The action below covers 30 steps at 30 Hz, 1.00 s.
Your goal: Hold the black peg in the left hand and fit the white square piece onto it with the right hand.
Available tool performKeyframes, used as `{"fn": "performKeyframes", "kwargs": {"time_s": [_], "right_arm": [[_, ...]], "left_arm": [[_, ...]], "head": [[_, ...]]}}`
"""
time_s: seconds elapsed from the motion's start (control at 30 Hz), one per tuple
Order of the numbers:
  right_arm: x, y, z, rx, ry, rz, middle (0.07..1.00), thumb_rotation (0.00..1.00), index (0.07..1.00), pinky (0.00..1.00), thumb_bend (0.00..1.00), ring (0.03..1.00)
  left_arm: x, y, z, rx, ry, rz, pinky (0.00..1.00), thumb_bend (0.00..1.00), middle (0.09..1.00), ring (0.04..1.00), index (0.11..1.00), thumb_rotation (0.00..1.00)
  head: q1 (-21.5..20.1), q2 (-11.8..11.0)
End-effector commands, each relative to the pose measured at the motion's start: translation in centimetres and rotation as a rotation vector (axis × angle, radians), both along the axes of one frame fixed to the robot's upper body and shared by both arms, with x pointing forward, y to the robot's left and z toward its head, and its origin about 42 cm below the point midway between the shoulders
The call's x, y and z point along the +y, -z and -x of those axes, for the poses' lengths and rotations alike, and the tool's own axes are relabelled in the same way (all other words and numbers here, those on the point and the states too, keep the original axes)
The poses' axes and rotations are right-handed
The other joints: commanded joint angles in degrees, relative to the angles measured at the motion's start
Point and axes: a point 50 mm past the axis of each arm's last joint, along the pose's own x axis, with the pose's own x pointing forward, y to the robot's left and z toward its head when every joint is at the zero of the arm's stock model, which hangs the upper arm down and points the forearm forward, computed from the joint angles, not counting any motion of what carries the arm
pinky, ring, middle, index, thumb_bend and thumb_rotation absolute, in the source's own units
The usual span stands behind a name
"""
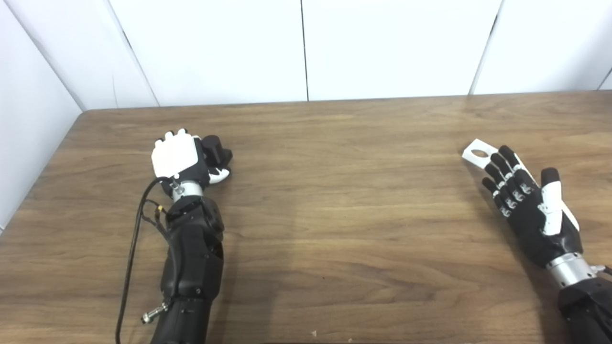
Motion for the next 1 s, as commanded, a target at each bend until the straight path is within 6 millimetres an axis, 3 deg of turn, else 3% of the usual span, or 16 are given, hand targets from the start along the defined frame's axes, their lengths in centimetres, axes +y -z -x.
{"fn": "performKeyframes", "kwargs": {"time_s": [0.0, 0.3, 0.37, 0.4, 0.97], "right_arm": [[-0.1, -0.2, 0.2, -0.027, -0.009, 0.003, 1.000, 1.00, 1.000, 1.00, 0.71, 1.000], [-0.1, -0.4, 0.2, -0.023, -0.005, -0.001, 1.000, 1.00, 1.000, 1.00, 0.70, 1.000], [-0.1, -0.4, 0.2, -0.025, -0.004, -0.006, 1.000, 1.00, 1.000, 1.00, 0.70, 1.000], [-0.1, -0.5, 0.2, -0.026, -0.006, -0.004, 1.000, 1.00, 1.000, 1.00, 0.70, 1.000], [-0.3, -0.7, 0.3, -0.023, -0.005, 0.000, 1.000, 1.00, 1.000, 1.00, 0.69, 1.000]], "left_arm": [[0.8, -1.3, -0.4, -0.042, -0.016, -0.013, 1.00, 0.64, 0.944, 1.000, 0.556, 0.12], [0.8, -1.3, -0.2, -0.060, -0.002, 0.003, 1.00, 0.65, 0.940, 1.000, 0.553, 0.10], [0.9, -1.2, -0.1, -0.060, 0.004, 0.006, 1.00, 0.53, 0.941, 1.000, 0.497, 0.07], [0.9, -1.2, -0.1, -0.061, 0.007, 0.010, 1.00, 0.52, 0.940, 1.000, 0.493, 0.07], [0.6, -1.5, 0.7, -0.070, 0.091, 0.124, 1.00, 0.52, 0.920, 1.000, 0.483, 0.06]], "head": [[0.02, 0.01], [-0.17, 0.10], [-0.17, 0.16], [-0.18, 0.18], [-0.30, 0.34]]}}
